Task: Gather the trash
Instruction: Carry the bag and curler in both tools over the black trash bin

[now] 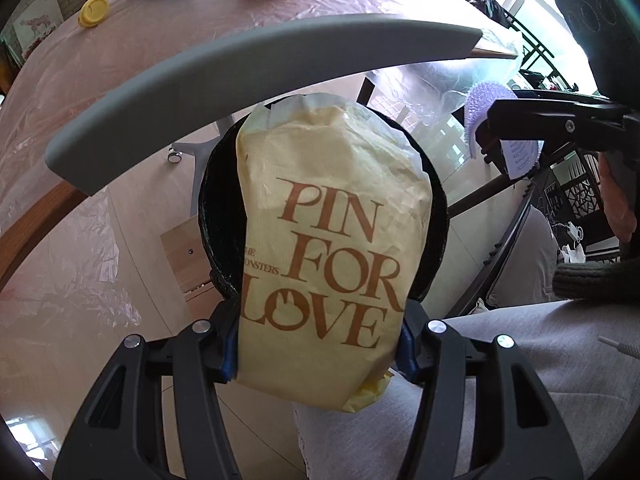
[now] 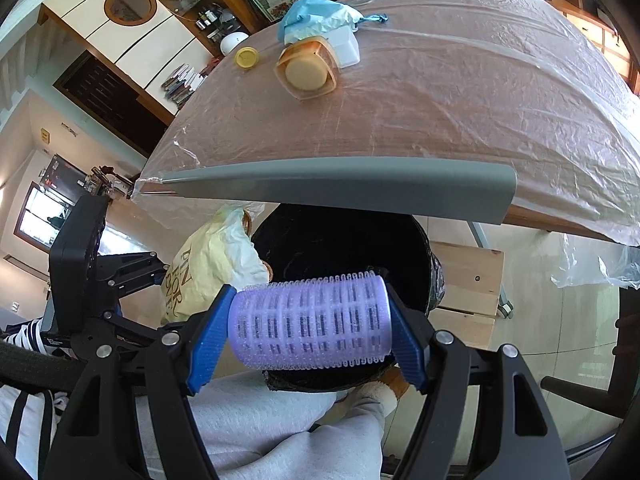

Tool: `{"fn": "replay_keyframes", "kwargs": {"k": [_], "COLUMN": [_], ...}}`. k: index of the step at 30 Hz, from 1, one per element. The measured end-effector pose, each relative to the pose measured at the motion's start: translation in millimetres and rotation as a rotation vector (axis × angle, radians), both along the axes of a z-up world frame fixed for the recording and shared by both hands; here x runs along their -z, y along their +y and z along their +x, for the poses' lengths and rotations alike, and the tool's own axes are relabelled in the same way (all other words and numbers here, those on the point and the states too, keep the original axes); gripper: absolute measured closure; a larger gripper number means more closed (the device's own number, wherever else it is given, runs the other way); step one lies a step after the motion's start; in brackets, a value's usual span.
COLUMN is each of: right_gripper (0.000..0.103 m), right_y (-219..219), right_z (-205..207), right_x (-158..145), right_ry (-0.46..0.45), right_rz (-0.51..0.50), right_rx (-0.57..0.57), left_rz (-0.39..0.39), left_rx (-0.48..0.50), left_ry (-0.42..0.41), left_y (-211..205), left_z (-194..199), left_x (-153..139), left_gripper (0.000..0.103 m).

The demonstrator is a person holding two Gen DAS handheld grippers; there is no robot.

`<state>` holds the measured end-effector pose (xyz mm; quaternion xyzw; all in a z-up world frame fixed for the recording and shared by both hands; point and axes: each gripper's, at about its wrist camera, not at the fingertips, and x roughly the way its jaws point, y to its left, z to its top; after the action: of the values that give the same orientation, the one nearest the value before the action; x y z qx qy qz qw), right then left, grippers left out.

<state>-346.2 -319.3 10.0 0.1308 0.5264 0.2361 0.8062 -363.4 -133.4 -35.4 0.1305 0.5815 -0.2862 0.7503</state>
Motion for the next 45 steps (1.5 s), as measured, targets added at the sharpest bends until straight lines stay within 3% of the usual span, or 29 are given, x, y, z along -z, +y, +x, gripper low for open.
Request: {"fn": "replay_keyframes", "kwargs": {"k": [17, 30, 45], "right_gripper": [0.033, 0.033, 0.033], "right_y": [15.2, 21.9, 30.9], "right_z": [10.3, 16.3, 22.7], "right_x": [27.9, 34.8, 33.0], "right_ry": [0.014, 0.019, 0.009], "right_rz": [-0.078, -0.085, -0.106], "right_rx": [0.023, 0.085, 0.076], "left_rz": [0.034, 0.055, 0.071], "left_rx": [-0.077, -0.061, -0.036], "left_ry": [0.0, 0.019, 0.033], "left_y": [3.3, -9.2, -12.8], "left_z": [15.9, 24.0, 25.4], "left_x": [19.9, 34.1, 46.1], "left_gripper": [0.045, 0.045, 0.045]}}
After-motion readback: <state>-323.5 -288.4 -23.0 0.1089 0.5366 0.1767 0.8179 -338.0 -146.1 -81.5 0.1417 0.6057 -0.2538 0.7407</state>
